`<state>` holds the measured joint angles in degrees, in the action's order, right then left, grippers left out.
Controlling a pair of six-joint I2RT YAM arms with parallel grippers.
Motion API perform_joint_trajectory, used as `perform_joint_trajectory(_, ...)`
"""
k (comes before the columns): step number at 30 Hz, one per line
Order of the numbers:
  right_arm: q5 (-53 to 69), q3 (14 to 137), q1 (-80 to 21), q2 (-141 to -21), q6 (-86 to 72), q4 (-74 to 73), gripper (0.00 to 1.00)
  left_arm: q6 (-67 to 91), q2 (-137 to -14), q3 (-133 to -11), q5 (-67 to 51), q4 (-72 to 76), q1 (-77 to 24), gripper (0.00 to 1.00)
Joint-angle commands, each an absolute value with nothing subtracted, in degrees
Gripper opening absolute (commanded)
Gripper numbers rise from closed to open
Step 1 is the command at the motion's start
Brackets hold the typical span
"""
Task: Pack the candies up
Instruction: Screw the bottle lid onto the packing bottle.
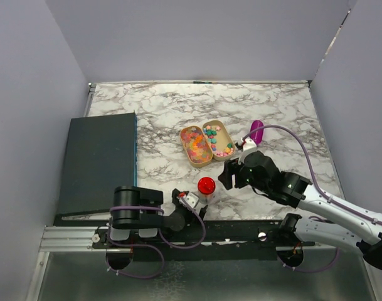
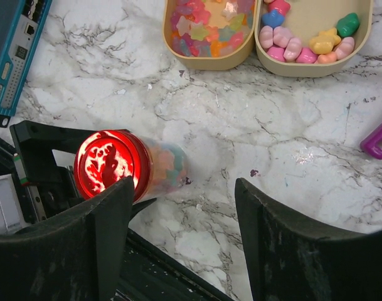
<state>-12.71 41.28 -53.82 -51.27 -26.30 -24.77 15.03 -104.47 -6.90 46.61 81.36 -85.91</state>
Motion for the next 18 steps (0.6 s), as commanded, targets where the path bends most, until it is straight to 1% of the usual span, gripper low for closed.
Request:
perform_joint_trajectory(1,-10.37,40.93,-52.81,-52.65,-25.08,-22.43,0.7,10.5,-112.74,-8.35,42.63,102.03,-84.95,0.99)
perform_joint_trajectory(4,-9.18,40.87,-52.17,-53.22,-24.96,-21.63,0.7,10.03,-114.05,-9.49,41.83,102.05,-83.81,0.99)
perform_joint_trajectory(14,-0.53,41.11,-49.79,-56.98,-23.61,-17.22,0.7,8.21,-116.84,-13.41,32.94,102.12,-78.44,0.99)
perform_joint_trajectory(18,3.84,41.02,-48.63,-58.87,-22.94,-15.76,0.68,7.73,-117.81,-14.72,29.67,102.12,-76.22,0.95)
